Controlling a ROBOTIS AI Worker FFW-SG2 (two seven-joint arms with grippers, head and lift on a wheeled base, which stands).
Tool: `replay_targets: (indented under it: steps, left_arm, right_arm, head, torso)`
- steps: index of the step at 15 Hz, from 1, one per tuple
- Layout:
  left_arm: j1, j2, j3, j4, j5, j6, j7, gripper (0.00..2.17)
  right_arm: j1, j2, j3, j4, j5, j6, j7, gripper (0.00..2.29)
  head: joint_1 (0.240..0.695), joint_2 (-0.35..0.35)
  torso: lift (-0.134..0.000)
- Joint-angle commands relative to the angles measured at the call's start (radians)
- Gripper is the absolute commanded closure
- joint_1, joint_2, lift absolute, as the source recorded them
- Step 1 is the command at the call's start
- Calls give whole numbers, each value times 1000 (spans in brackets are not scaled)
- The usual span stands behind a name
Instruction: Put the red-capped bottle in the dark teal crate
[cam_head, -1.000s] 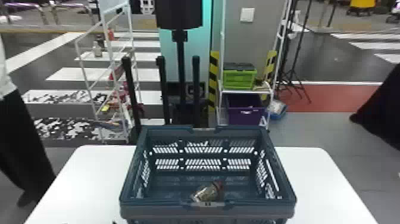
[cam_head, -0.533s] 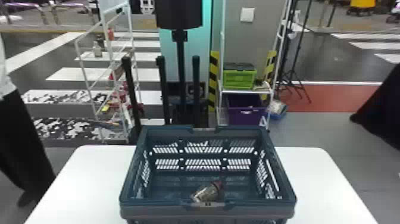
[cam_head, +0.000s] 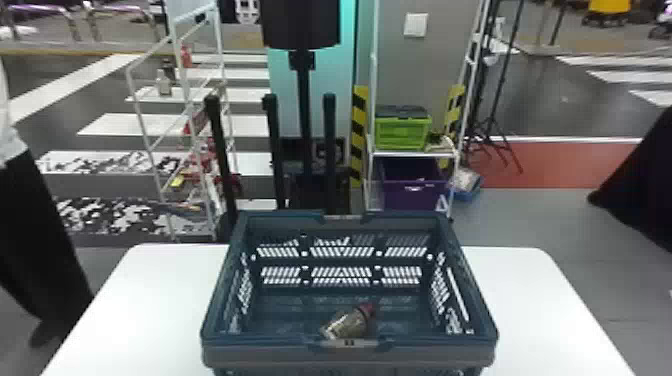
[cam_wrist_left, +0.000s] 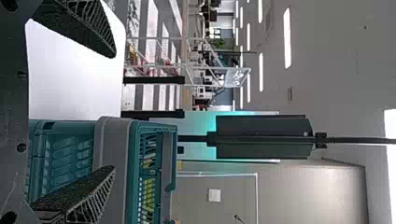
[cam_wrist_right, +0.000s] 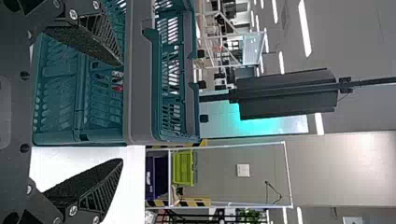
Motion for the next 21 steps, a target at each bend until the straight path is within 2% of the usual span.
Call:
replay_targets:
  steps: [1,21]
  left_arm:
    - [4,-6,0,0,-8,0,0,19]
    - [10,-14,-24,6,-34,0,-2,22]
  right_arm:
    - [2,0,-2,-3,0,0,0,154]
    - [3,-8,0,-8,-2,-3,0,154]
  head:
    - [499,0]
    - [499,0]
  torso:
    - [0]
    - [0]
